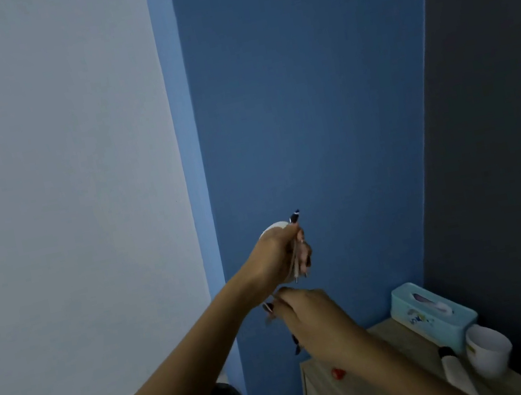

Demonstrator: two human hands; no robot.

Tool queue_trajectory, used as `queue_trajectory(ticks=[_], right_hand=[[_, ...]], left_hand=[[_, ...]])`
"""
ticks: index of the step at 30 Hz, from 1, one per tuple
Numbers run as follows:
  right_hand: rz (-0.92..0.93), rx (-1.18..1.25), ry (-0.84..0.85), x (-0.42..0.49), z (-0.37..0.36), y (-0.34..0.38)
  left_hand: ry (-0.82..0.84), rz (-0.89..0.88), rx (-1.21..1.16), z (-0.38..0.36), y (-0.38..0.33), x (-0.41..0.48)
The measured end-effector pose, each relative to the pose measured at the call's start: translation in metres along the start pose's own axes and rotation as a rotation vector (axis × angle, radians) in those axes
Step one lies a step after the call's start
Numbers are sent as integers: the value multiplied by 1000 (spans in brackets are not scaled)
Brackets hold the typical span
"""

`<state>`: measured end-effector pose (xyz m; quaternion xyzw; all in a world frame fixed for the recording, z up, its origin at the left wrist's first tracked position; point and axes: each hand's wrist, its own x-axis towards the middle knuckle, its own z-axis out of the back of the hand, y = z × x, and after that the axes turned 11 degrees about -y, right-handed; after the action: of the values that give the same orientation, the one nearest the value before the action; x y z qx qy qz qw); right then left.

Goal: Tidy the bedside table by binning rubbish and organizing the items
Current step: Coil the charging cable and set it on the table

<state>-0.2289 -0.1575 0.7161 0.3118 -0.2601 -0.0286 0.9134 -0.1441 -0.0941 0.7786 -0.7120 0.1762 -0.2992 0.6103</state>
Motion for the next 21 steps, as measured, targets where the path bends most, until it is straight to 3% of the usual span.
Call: queue_trajectory(ticks=[4,8,11,13,17,21], right_hand=[[13,-125,84,2,32,-12],[50,-185,-2,4,53,-18],[144,-143,-79,6,57,-25],[191,-23,-27,9,64,-29],[115,298,206,10,72,-32],[119,371,215,6,72,-33]], left_hand=[[-161,-136,358,8,19,-7],[-251,-155,460,8,25,-10],[-140,-100,659,-1,26,-16],[-38,-34,700,-8,25,-21],[193,80,607,-9,19,-30],[316,322,342,-5,18,-33]])
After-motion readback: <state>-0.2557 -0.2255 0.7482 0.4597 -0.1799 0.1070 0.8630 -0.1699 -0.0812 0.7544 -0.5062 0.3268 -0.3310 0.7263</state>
